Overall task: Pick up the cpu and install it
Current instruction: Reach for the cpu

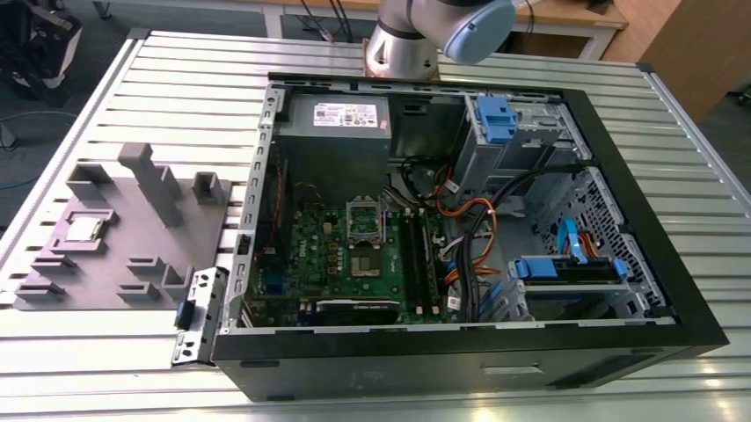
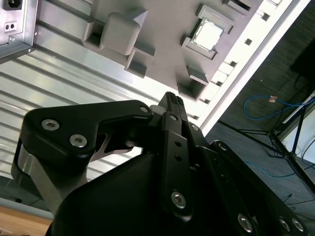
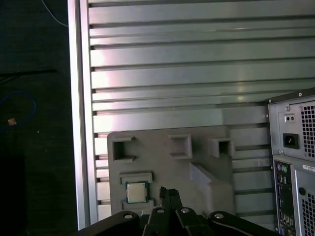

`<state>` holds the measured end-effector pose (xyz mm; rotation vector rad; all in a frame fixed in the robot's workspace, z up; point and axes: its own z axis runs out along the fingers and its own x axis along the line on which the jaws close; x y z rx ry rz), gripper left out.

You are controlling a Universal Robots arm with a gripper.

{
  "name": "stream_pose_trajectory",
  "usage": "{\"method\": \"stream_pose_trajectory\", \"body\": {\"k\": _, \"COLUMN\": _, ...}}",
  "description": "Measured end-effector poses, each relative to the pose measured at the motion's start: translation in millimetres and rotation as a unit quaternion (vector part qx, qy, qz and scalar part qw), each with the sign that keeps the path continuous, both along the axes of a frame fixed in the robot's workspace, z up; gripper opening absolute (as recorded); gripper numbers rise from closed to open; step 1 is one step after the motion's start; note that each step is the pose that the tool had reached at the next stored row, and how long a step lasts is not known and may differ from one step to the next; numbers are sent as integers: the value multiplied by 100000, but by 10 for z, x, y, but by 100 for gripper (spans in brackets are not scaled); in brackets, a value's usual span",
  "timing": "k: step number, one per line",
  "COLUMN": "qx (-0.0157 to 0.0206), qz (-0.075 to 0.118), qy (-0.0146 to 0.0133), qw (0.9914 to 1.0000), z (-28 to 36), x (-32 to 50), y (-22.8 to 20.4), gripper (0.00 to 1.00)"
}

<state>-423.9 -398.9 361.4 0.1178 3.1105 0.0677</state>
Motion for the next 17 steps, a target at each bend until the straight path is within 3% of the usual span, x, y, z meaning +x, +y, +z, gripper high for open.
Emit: {"method": "stream_pose_trajectory", "body": {"k": 17, "qx": 2, "qz": -2, "qy": -4, "qw": 100000, "z": -55, "x": -94, "y": 0, "gripper": 11}}
